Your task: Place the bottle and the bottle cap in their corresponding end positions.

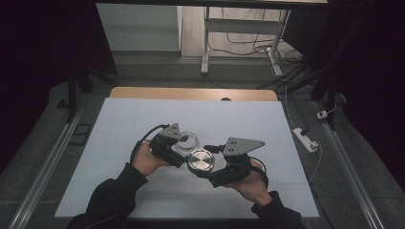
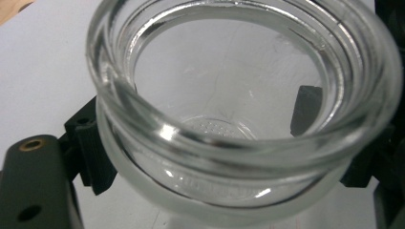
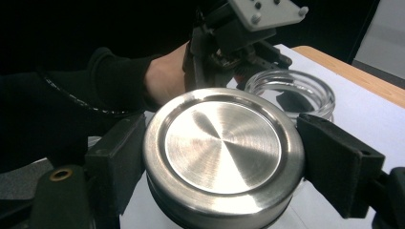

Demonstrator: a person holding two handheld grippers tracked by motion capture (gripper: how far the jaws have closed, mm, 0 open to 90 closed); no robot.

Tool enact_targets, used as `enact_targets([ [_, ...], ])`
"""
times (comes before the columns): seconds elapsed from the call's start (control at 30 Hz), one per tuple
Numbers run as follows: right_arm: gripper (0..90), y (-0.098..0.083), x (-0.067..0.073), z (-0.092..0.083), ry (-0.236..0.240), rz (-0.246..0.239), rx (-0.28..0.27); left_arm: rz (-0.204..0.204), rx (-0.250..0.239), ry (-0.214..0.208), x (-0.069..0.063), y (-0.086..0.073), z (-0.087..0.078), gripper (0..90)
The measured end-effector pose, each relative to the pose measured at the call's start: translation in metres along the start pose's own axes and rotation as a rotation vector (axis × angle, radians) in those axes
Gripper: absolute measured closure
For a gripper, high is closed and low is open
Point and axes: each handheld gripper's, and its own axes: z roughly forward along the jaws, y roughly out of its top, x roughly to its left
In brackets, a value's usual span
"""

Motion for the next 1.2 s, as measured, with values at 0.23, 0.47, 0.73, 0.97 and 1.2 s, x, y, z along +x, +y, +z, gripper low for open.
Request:
enact_targets([
  [0.23, 19.6, -0.005, 0.004, 0.002, 0.005, 0.002, 0.004, 0.001, -0.005, 0.007, 0.004, 0.002, 0.001, 15.5],
  [0.47, 19.6, -0.013, 0.007, 0.005, 0.008, -0.004, 0.008, 0.0, -0.012, 0.02, 0.01, 0.005, 0.003, 15.5],
  [0.73, 19.6, -0.026, 0.011, 0.01, 0.008, 0.004, 0.031, -0.003, -0.017, 0.038, 0.02, 0.008, 0.01, 15.5],
  [0.97, 19.7, -0.041, 0.012, 0.014, 0.01, 0.014, 0.044, -0.01, -0.021, 0.056, 0.027, 0.008, 0.019, 15.5],
  [1.2, 19.7, -0.054, 0.012, 0.024, 0.008, 0.012, 0.07, -0.021, -0.029, 0.08, 0.037, 0.008, 0.026, 15.5],
])
